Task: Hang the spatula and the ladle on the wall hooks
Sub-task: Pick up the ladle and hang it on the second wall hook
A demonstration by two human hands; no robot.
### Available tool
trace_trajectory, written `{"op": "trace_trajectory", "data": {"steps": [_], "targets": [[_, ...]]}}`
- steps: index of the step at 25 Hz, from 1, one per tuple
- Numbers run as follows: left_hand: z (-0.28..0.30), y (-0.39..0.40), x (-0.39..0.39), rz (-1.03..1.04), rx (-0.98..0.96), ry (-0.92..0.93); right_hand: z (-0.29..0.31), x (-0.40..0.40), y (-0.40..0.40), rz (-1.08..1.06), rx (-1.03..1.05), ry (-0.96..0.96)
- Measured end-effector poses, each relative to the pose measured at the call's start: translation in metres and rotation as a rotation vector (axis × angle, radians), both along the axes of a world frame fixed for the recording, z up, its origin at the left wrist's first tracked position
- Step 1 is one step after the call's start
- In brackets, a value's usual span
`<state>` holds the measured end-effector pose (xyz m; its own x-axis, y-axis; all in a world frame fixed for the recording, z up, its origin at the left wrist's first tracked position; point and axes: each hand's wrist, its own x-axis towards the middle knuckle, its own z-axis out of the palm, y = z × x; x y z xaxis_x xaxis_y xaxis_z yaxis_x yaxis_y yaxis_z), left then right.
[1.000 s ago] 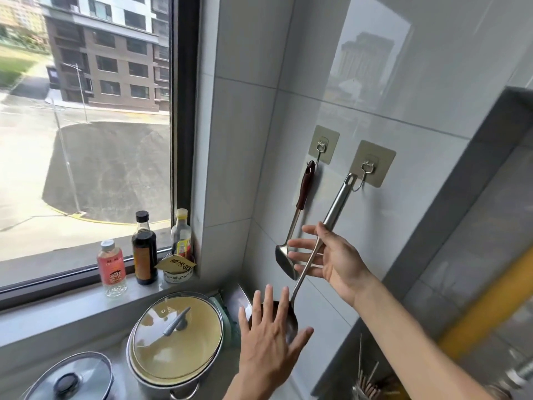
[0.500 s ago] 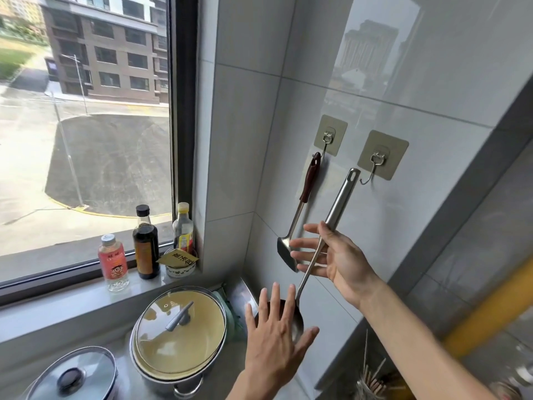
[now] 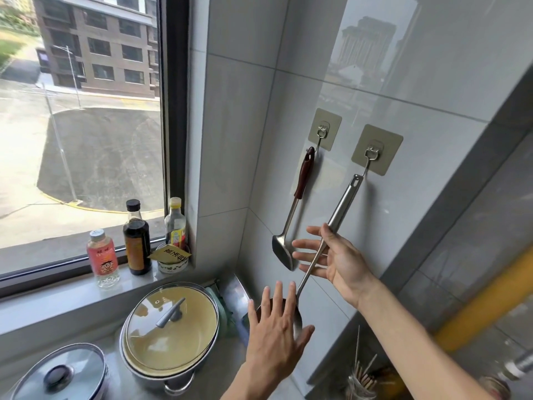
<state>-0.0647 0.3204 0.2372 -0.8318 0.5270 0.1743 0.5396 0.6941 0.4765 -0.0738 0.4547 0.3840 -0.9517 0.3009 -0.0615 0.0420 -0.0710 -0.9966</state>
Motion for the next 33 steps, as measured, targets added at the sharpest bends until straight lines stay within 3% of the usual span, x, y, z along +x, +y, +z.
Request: {"op": "trace_trajectory", "data": {"steps": [10, 20, 23, 27, 28, 30, 33], "targets": [[0.005, 0.016, 0.001, -0.180, 0.031, -0.088, -0.005, -0.004, 0.008, -0.073, 0.031, -0.045], [-0.001, 0.028, -0.011, -0.339, 0.009, -0.174, 0.002, 0.031, -0.002, -0.204, 0.006, -0.244], [-0.006, 0.033, -0.010, -0.361, 0.027, -0.201, 0.004, 0.055, -0.012, -0.238, 0.391, -0.111], [-0.012, 0.038, -0.010, -0.337, 0.057, -0.205, 0.011, 0.047, -0.009, -0.031, 1.688, 0.446], [-0.012, 0.039, -0.010, -0.337, 0.062, -0.201, 0.008, 0.039, -0.006, 0.066, 1.896, 0.449], [-0.012, 0.039, -0.009, -0.344, 0.069, -0.181, -0.002, 0.026, 0.001, 0.217, 2.258, 0.203], [-0.014, 0.025, -0.020, -0.232, 0.086, -0.113, -0.019, 0.015, 0.017, 0.216, 2.545, -0.046]]}}
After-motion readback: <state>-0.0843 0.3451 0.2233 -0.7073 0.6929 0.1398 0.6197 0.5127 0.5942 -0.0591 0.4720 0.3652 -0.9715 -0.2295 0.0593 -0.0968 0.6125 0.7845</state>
